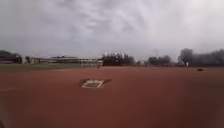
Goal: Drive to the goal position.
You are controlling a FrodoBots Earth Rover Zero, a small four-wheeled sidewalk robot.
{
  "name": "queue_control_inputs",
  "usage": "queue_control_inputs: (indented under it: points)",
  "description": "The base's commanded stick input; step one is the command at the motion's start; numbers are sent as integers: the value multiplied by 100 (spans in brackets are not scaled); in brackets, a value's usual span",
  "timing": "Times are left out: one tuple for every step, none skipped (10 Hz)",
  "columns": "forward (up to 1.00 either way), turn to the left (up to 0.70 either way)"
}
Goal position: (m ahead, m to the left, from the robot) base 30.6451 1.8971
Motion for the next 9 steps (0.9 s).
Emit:
queue_control_inputs:
  points:
    - [50, 0]
    - [50, 0]
    - [50, 0]
    - [50, 0]
    - [50, 0]
    - [50, 0]
    - [50, 0]
    - [50, 0]
    - [50, 0]
